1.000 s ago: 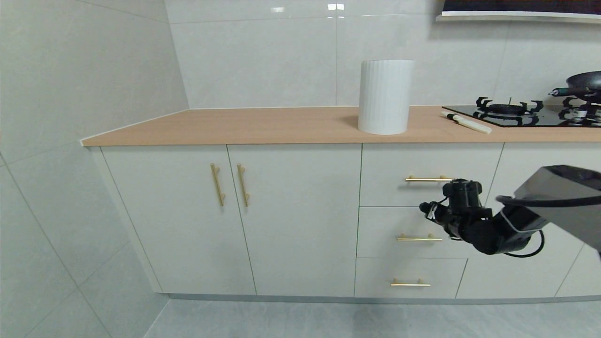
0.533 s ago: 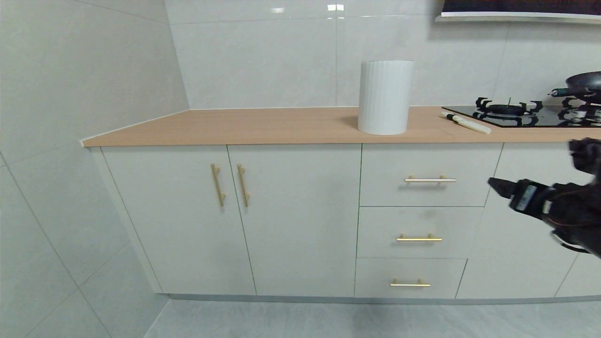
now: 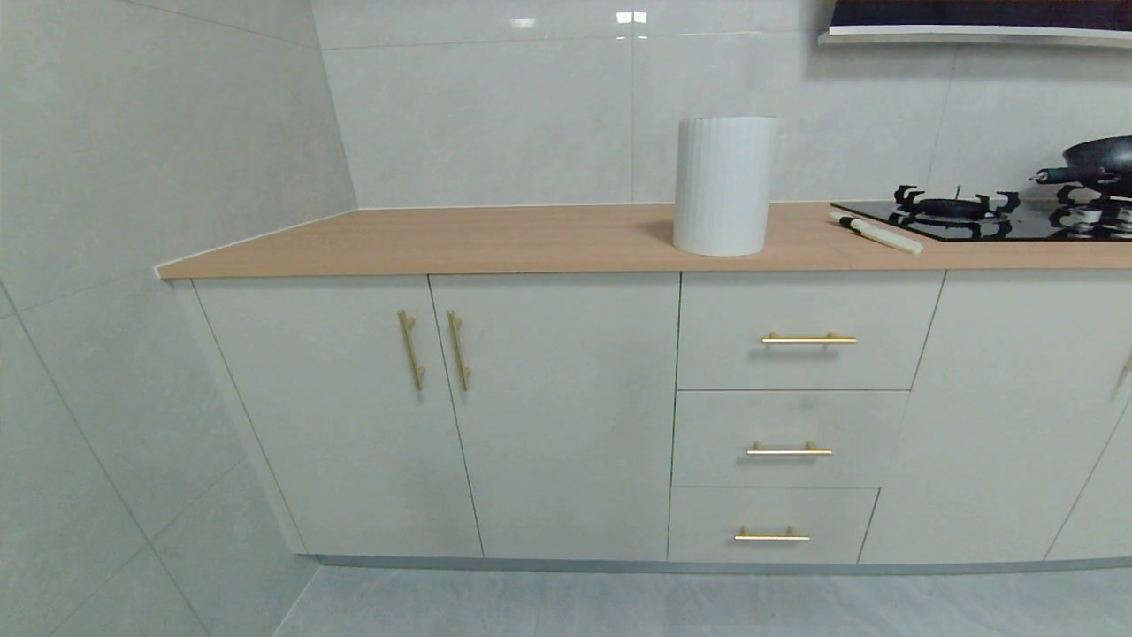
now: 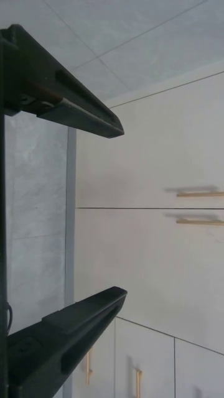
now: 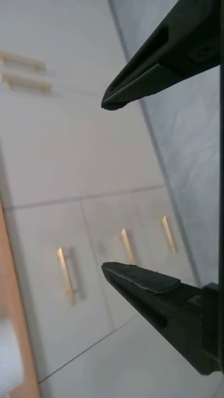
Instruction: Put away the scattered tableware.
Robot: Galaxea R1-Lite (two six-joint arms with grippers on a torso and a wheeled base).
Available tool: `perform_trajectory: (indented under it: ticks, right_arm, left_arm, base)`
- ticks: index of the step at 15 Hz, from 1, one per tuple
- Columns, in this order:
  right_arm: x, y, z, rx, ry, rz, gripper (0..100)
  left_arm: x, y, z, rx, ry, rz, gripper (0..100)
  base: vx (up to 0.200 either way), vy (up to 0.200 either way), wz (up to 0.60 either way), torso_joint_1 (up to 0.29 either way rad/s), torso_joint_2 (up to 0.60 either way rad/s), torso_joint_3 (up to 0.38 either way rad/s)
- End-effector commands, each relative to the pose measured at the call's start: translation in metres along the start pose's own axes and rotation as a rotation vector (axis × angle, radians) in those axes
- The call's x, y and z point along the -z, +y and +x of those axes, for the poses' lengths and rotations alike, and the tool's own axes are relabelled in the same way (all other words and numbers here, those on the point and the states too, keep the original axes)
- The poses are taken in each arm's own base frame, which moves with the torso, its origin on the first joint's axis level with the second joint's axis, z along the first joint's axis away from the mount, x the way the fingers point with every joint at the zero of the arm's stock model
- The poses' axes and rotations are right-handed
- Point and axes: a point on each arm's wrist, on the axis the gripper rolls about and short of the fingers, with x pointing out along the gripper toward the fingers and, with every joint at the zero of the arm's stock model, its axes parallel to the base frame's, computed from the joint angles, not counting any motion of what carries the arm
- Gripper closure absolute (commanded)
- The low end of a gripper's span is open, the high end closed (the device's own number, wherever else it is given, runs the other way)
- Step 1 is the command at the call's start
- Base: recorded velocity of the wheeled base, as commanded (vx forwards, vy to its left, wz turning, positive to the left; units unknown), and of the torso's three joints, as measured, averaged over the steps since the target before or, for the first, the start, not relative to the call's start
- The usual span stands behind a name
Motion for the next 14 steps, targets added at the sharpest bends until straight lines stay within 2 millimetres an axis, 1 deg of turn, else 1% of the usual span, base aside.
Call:
perform_trajectory:
  ticks: [1, 2, 4, 5, 6, 7, 8, 10, 11, 14]
  right_arm:
    - [0.025, -0.020, -0.050, -0.015, -0.153, 0.032, 0]
    - [0.034, -0.022, -0.054, -0.056, -0.161, 0.042, 0]
    - [0.039, -0.022, -0.055, -0.069, -0.169, 0.042, 0]
    - [0.054, -0.020, -0.053, -0.106, -0.153, 0.017, 0]
    - [0.063, -0.019, -0.048, -0.105, -0.129, -0.009, 0]
    - [0.064, -0.018, -0.047, -0.105, -0.126, -0.010, 0]
    - [0.078, -0.016, -0.039, -0.112, -0.104, -0.015, 0]
    - [0.092, -0.013, -0.030, -0.169, -0.101, -0.023, 0]
    - [0.096, -0.010, -0.028, -0.262, -0.126, -0.016, 0]
    - [0.099, -0.009, -0.028, -0.327, -0.103, -0.046, 0]
  left_arm:
    - [0.000, 0.000, 0.000, -0.001, 0.000, 0.000, 0]
    - [0.000, 0.000, 0.000, -0.001, 0.000, 0.000, 0]
    - [0.000, 0.000, 0.000, -0.001, 0.000, 0.000, 0]
    - [0.000, 0.000, 0.000, -0.001, 0.000, 0.000, 0]
    - [0.000, 0.000, 0.000, -0.001, 0.000, 0.000, 0]
    - [0.000, 0.000, 0.000, -0.001, 0.000, 0.000, 0]
    - [0.000, 0.000, 0.000, -0.001, 0.000, 0.000, 0]
    - [0.000, 0.000, 0.000, -0.001, 0.000, 0.000, 0]
    - [0.000, 0.000, 0.000, -0.001, 0.000, 0.000, 0]
    - [0.000, 0.000, 0.000, -0.001, 0.000, 0.000, 0]
  base:
    - [0.000, 0.000, 0.00, 0.000, 0.00, 0.000]
    - [0.000, 0.000, 0.00, 0.000, 0.00, 0.000]
    - [0.000, 0.000, 0.00, 0.000, 0.00, 0.000]
    - [0.000, 0.000, 0.00, 0.000, 0.00, 0.000]
    - [0.000, 0.000, 0.00, 0.000, 0.00, 0.000]
    - [0.000, 0.000, 0.00, 0.000, 0.00, 0.000]
    - [0.000, 0.000, 0.00, 0.000, 0.00, 0.000]
    - [0.000, 0.000, 0.00, 0.000, 0.00, 0.000]
    - [0.000, 0.000, 0.00, 0.000, 0.00, 0.000]
    - [0.000, 0.000, 0.00, 0.000, 0.00, 0.000]
